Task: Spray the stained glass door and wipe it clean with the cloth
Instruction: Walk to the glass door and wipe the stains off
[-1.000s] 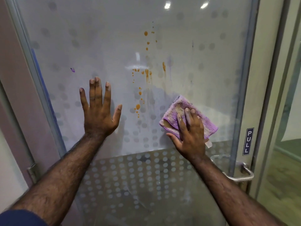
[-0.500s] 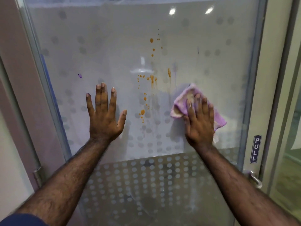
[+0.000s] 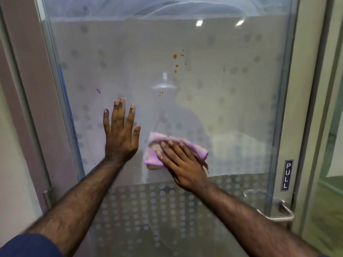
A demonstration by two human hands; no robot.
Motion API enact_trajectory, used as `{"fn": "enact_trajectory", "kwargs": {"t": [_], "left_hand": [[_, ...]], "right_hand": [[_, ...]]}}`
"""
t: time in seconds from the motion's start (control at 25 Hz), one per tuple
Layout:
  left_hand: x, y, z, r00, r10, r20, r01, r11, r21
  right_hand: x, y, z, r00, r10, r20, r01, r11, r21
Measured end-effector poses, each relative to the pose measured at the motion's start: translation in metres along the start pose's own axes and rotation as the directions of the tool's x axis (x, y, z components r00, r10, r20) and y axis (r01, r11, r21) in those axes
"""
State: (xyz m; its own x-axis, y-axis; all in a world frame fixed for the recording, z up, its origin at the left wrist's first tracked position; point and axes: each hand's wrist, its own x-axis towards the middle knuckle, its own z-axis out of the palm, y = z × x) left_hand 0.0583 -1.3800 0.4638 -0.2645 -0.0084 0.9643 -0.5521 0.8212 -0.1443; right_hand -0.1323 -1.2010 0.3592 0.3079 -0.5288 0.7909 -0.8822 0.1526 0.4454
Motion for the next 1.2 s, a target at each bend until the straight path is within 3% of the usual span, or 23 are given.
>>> {"fn": "enact_trajectory", "kwargs": {"t": [0.08, 0.2, 0.36, 0.48, 0.6, 0.76, 0.84, 0.92, 1.04, 1.12, 1.2], "left_hand": [[0.003, -0.009, -0.003, 0.999, 0.042, -0.024, -0.041, 0.998, 0.042], [0.016, -0.025, -0.006, 0.994, 0.109, -0.025, -0.105, 0.986, 0.13], [0.021, -0.026, -0.002, 0.993, 0.114, -0.011, -0.111, 0.985, 0.131], [0.021, -0.026, -0.002, 0.993, 0.119, 0.009, -0.119, 0.985, 0.127], [0.022, -0.026, -0.002, 0.993, 0.12, 0.017, -0.121, 0.983, 0.137], [0.019, -0.027, -0.005, 0.997, 0.076, 0.012, -0.077, 0.986, 0.149], [0.015, -0.028, -0.008, 1.0, 0.012, 0.003, -0.012, 0.989, 0.148], [0.009, -0.035, -0.011, 0.999, -0.032, -0.013, 0.034, 0.99, 0.134], [0.005, -0.054, -0.018, 0.994, -0.11, -0.021, 0.112, 0.981, 0.161], [0.006, -0.061, -0.021, 0.986, -0.165, -0.025, 0.167, 0.976, 0.142], [0.009, -0.05, -0.018, 0.982, -0.183, -0.038, 0.186, 0.977, 0.104]], "right_hand": [[-0.034, 0.018, -0.001, 1.0, 0.01, 0.012, -0.009, 0.996, -0.088], [-0.029, 0.075, -0.023, 0.958, 0.248, -0.143, -0.269, 0.951, -0.154], [0.049, 0.157, -0.072, 0.752, 0.581, -0.31, -0.619, 0.784, -0.033], [0.125, 0.175, -0.092, 0.668, 0.632, -0.392, -0.689, 0.725, -0.007], [0.176, 0.127, -0.077, 0.771, 0.514, -0.375, -0.569, 0.822, -0.043], [0.135, 0.032, -0.039, 0.96, 0.204, -0.194, -0.218, 0.974, -0.054], [0.091, 0.024, -0.029, 0.986, 0.091, -0.139, -0.103, 0.991, -0.087], [0.063, 0.044, -0.029, 0.975, 0.131, -0.181, -0.151, 0.983, -0.102], [0.076, 0.1, -0.053, 0.872, 0.422, -0.249, -0.459, 0.881, -0.113], [0.112, 0.138, -0.076, 0.718, 0.604, -0.344, -0.658, 0.751, -0.054], [0.149, 0.162, -0.101, 0.602, 0.679, -0.42, -0.744, 0.668, 0.012]]}}
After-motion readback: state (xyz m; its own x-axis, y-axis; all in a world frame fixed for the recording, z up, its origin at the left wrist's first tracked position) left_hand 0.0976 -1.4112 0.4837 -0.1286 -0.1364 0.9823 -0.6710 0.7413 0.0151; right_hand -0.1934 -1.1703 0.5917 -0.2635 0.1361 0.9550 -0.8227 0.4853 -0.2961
